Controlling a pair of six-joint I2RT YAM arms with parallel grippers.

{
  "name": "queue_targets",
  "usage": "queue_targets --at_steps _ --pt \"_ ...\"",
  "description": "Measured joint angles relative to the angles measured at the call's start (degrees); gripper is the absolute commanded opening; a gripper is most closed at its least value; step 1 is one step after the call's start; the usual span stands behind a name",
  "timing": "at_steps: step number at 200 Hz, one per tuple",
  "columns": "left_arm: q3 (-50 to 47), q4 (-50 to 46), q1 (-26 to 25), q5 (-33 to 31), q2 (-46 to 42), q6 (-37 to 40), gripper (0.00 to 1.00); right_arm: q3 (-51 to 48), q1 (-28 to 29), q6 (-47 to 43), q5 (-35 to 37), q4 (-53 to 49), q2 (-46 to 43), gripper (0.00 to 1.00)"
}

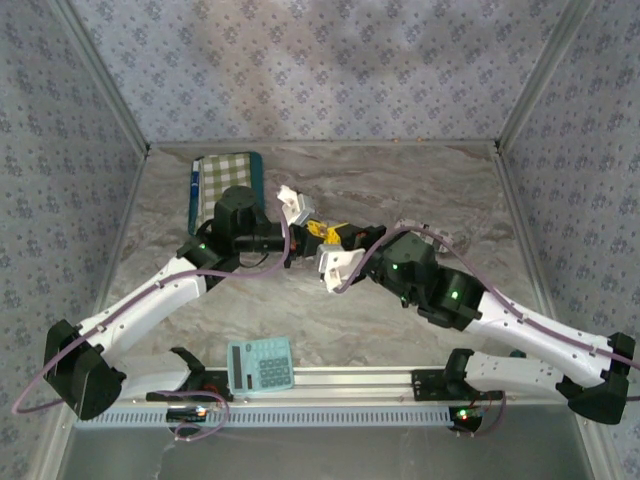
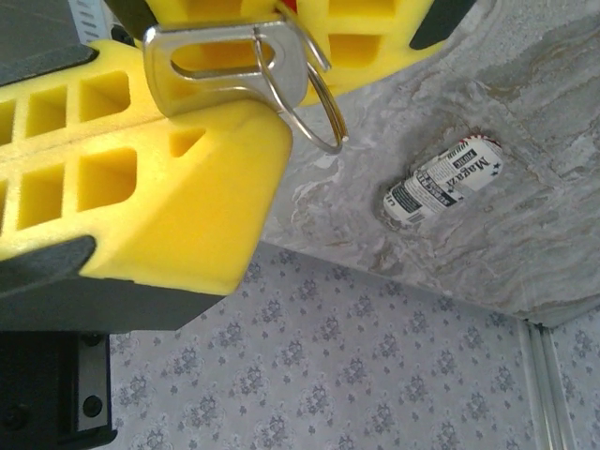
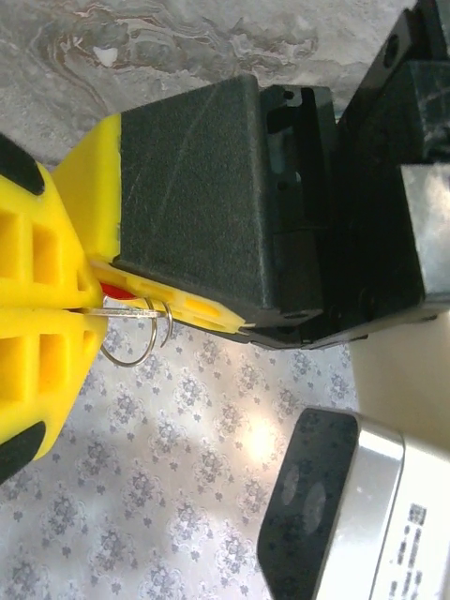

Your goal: Remove the keys from the keyring

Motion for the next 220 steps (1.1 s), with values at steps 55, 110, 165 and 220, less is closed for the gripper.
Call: queue_targets --at_steps 55,110,165,220 --pt "0.0 -1.33 0.74 1.55 -0.07 0.0 0.0 -0.7 0.48 -2.23 0.46 -0.02 -0.92 0.0" --pt "0.0 -1.55 0.85 2.82 -0.07 -0.04 0.0 -1.46 1.51 -6.64 1.79 0.52 -1.51 0.0" --pt "0.0 -0.5 1.46 2.67 -0.44 -0.55 0.02 0.11 0.98 -5.51 1.14 0.92 -0.55 0.0" --pt "0.0 4.66 2.69 0.55 -2.08 -2.36 0.26 3.3 -2.43 -1.86 -2.38 0.37 0.39 0.0"
